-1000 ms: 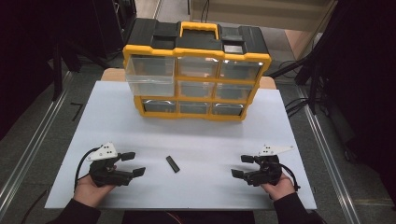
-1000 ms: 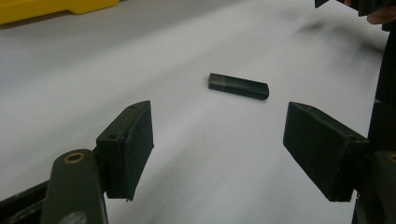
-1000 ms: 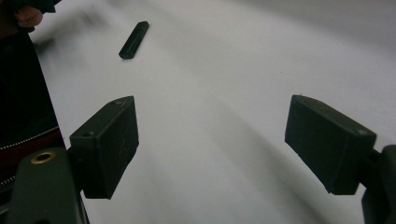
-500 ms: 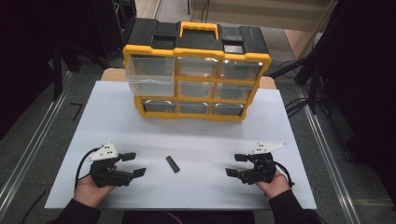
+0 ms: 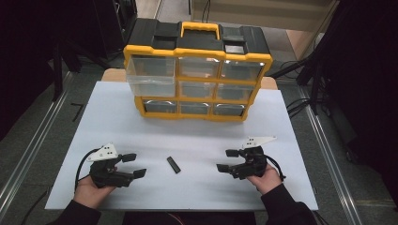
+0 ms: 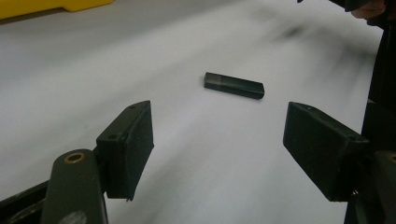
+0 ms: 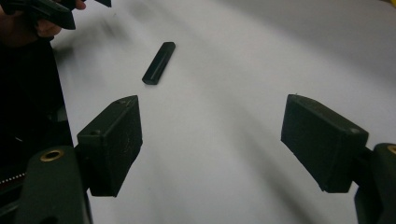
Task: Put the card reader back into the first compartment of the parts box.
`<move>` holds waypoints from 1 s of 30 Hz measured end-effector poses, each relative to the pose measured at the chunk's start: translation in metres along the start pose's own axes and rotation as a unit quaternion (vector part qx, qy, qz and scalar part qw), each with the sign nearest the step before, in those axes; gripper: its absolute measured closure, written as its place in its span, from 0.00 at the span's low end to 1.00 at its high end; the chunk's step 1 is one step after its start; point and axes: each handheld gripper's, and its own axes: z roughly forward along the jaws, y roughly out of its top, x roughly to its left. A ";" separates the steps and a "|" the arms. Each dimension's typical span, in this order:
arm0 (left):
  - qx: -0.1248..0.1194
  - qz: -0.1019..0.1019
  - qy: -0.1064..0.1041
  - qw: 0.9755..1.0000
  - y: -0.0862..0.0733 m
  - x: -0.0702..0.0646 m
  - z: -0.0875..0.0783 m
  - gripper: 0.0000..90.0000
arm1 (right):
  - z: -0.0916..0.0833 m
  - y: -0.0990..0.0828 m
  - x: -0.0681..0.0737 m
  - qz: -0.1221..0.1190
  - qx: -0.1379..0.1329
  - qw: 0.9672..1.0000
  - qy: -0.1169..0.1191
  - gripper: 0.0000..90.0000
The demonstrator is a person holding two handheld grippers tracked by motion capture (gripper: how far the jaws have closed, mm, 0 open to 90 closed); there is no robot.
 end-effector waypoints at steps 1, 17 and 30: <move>0.001 0.000 0.000 1.000 0.000 0.000 0.000 0.29 | 0.001 0.002 0.000 0.000 0.000 1.000 0.001 0.21; 0.003 -0.003 -0.003 1.000 0.000 0.000 0.000 0.29 | 0.020 0.026 0.007 -0.006 0.013 1.000 0.000 0.21; 0.004 -0.003 -0.004 1.000 0.000 0.000 0.000 0.29 | 0.030 0.044 0.013 -0.010 0.011 1.000 0.001 0.23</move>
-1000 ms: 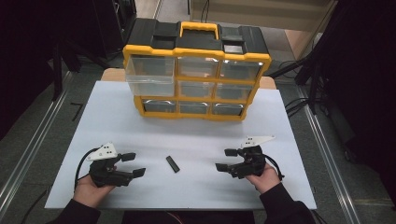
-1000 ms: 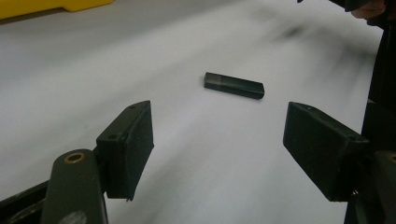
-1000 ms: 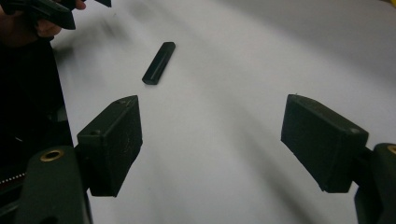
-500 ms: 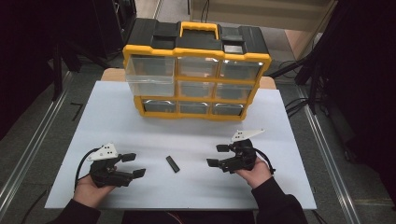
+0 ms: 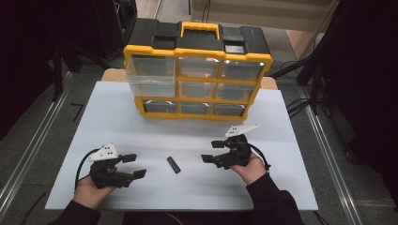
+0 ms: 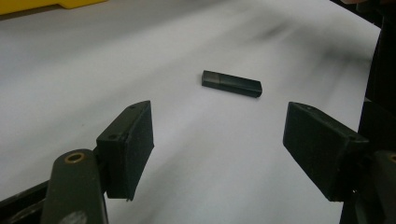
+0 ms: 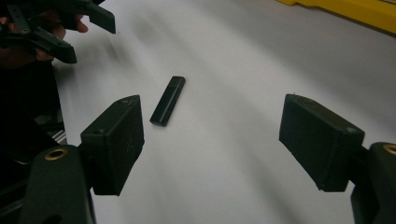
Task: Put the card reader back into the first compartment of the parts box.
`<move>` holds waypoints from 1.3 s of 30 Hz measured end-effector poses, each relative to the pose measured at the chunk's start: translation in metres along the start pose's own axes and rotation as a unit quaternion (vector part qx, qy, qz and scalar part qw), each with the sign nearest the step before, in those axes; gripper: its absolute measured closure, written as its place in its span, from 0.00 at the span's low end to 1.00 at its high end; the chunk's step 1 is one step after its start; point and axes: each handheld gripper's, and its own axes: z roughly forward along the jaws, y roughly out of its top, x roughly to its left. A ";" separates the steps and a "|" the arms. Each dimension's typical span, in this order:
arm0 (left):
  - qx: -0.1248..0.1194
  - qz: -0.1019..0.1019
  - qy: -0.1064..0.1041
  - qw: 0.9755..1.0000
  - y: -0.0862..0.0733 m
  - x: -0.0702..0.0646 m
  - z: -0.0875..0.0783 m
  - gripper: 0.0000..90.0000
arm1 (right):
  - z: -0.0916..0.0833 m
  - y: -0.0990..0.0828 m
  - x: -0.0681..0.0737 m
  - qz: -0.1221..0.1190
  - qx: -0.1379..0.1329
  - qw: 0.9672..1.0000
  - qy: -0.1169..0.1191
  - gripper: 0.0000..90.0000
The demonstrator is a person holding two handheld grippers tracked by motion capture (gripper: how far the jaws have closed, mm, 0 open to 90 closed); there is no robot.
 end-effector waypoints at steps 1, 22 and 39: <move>0.000 -0.001 -0.001 1.000 0.000 0.000 0.000 0.29 | 0.001 0.002 0.001 -0.001 0.001 1.000 0.000 0.23; -0.002 -0.001 -0.002 1.000 0.000 0.000 0.000 0.29 | 0.031 0.028 0.015 -0.017 0.017 1.000 0.015 0.24; 0.001 0.000 -0.001 1.000 0.000 0.000 0.000 0.29 | 0.065 0.047 0.032 -0.029 0.032 0.999 -0.004 0.24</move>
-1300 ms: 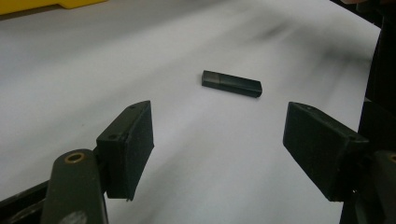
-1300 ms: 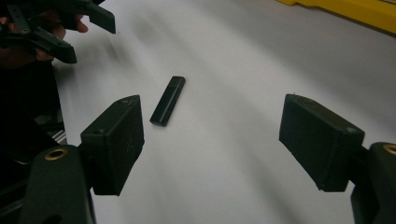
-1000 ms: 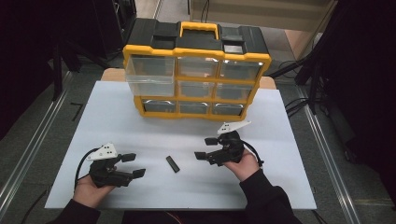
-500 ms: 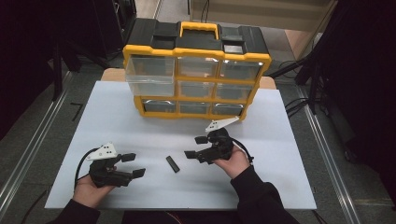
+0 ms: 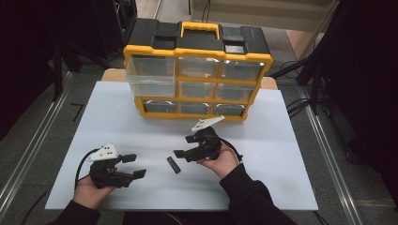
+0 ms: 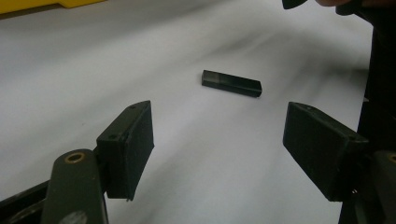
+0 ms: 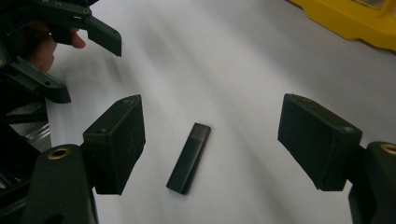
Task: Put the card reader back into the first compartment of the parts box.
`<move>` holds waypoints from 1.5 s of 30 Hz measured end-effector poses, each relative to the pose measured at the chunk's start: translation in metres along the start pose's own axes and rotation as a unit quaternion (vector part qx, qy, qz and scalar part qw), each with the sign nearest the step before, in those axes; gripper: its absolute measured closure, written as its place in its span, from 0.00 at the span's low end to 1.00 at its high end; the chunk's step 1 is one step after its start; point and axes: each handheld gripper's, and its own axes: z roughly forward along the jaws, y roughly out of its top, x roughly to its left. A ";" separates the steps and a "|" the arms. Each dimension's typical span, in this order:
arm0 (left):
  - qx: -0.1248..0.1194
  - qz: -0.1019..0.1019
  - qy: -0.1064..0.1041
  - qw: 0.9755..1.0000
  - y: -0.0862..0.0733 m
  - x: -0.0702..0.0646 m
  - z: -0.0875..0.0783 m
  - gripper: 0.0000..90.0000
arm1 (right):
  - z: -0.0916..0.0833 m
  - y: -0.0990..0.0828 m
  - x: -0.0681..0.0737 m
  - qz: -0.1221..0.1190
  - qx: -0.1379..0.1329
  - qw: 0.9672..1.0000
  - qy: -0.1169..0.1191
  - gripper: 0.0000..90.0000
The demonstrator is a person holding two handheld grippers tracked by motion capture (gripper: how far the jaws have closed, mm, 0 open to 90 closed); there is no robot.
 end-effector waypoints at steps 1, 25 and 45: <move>0.000 0.000 0.000 1.000 0.000 0.000 0.000 0.29 | 0.002 0.001 0.001 -0.002 -0.001 1.000 0.001 0.24; 0.002 0.001 -0.001 1.000 0.000 -0.001 0.000 0.29 | 0.035 -0.017 0.010 -0.005 0.052 0.999 0.000 0.29; -0.003 0.003 -0.002 1.000 0.000 -0.002 -0.001 0.29 | 0.053 -0.029 0.025 -0.019 0.086 0.995 -0.041 0.58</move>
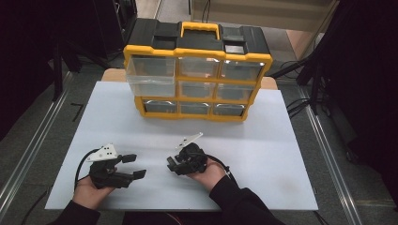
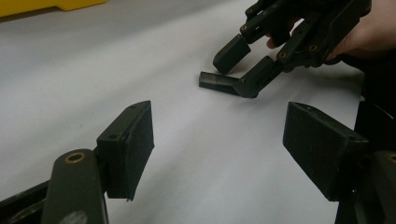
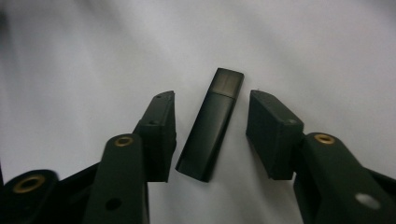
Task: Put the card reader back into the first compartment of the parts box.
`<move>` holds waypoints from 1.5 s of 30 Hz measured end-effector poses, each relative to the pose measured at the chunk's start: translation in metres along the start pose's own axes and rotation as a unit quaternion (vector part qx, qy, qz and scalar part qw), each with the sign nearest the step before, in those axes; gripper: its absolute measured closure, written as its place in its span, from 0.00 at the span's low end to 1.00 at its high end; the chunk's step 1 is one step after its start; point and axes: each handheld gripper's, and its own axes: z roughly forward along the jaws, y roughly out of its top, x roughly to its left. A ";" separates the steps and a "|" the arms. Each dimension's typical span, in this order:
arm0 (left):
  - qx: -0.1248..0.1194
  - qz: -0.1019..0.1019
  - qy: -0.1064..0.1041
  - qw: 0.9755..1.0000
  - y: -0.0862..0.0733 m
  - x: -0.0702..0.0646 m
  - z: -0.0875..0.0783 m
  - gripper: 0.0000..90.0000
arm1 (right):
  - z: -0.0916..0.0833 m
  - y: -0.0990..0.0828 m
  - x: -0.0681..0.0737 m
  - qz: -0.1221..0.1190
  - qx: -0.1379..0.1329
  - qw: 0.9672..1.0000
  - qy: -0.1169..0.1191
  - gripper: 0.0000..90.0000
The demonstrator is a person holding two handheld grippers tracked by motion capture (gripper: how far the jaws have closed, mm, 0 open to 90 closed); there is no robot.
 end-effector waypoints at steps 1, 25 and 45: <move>0.001 0.000 0.000 1.000 0.000 0.000 0.000 0.29 | 0.000 0.000 0.001 -0.003 0.000 1.000 -0.007 0.60; 0.003 -0.001 -0.001 1.000 0.000 0.000 0.001 0.29 | -0.004 0.000 -0.009 -0.018 0.007 1.000 0.014 0.79; 0.002 -0.006 -0.002 1.000 0.000 0.001 0.002 0.29 | -0.036 0.028 -0.028 -0.099 -0.008 0.987 0.123 0.79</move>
